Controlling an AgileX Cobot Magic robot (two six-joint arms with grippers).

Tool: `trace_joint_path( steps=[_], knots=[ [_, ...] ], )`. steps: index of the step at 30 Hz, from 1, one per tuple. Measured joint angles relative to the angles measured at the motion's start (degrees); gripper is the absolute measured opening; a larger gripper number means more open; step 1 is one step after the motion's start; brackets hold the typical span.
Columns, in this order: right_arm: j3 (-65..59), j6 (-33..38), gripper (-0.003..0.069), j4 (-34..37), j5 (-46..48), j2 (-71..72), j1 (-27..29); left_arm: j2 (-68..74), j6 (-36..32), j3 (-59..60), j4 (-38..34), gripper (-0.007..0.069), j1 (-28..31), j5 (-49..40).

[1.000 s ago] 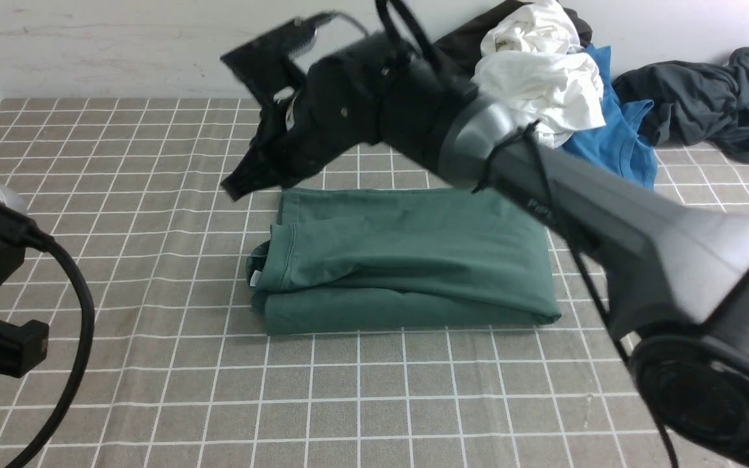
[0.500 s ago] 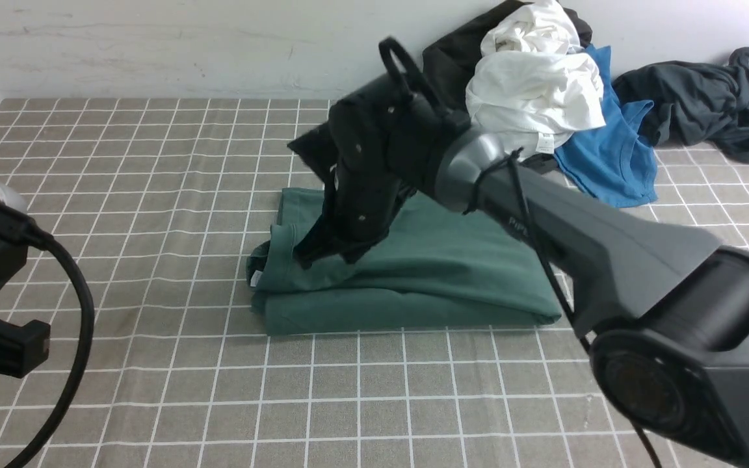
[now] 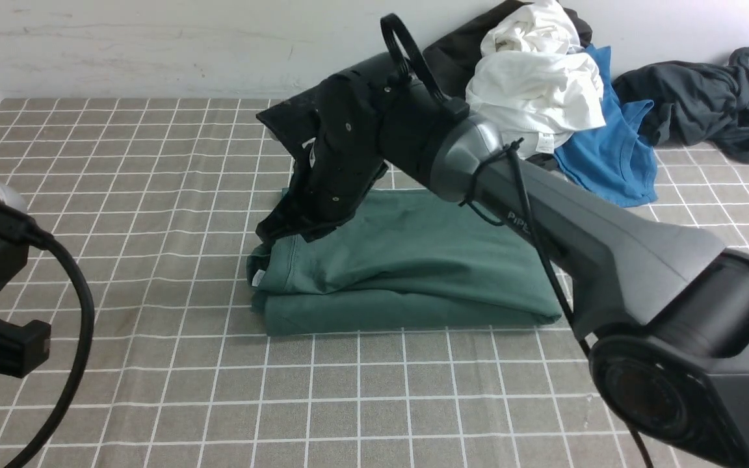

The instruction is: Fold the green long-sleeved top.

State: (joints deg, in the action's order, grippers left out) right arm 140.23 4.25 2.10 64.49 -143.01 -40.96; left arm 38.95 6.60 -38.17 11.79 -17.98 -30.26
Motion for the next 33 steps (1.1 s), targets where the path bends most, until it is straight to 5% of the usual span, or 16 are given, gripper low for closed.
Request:
trace_joint_path(
  steps=[8,19,33],
  knots=[
    [-0.24,5.99,-0.0013,9.75,-13.51,-5.29,-0.02,-0.24,0.00,0.00,-0.07,-0.0008,0.00,0.46],
    [-3.80,16.31,-0.0013,13.77,4.90,19.11,4.94,-15.42,-0.62,0.12,9.54,-0.0008,0.00,-4.49],
    [-34.46,11.14,-0.0013,1.67,3.00,57.69,17.22,-24.20,-0.62,0.12,9.91,-0.0008,0.00,-8.76]
  ],
)
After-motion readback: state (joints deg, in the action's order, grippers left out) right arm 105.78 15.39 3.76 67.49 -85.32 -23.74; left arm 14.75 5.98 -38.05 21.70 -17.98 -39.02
